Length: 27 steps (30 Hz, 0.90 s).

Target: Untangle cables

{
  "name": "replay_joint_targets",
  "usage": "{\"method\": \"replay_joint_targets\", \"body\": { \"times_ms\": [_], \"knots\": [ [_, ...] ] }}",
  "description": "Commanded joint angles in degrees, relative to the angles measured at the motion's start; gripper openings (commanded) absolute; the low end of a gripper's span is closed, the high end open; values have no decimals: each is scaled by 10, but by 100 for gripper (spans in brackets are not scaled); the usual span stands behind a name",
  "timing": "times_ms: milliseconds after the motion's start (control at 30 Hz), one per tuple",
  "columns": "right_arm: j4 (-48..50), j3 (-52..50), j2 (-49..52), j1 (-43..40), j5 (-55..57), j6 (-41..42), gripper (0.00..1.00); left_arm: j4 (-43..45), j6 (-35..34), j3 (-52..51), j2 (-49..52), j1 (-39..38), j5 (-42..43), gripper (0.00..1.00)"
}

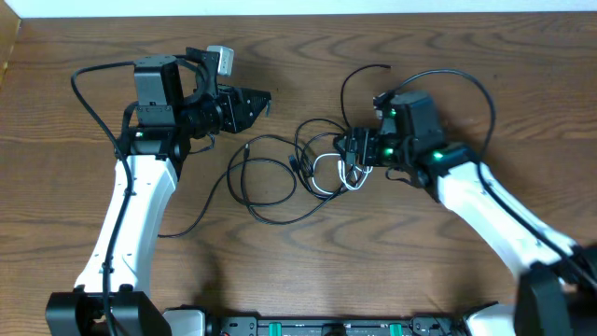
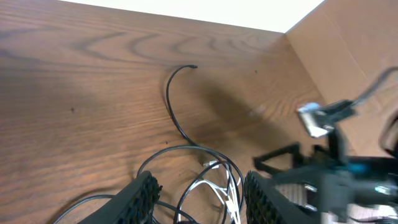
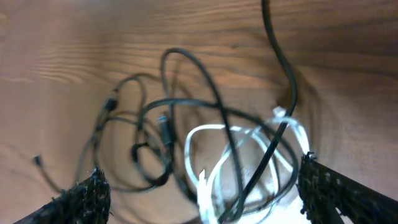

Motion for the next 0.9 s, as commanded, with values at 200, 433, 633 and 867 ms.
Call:
{"method": "replay_joint_targets", "body": {
  "times_ms": [200, 433, 633, 867],
  "knots": [
    [133, -1, 78, 5, 16, -81, 99, 0, 3, 6, 1, 1, 7, 45],
    [132, -1, 111, 5, 13, -148, 99, 1, 4, 6, 1, 1, 7, 45],
    [144, -1, 129, 8, -17, -176, 81, 1, 3, 6, 1, 1, -10, 45],
    [170, -1, 153, 29, -18, -182, 31, 1, 3, 6, 1, 1, -10, 45]
  ]
}}
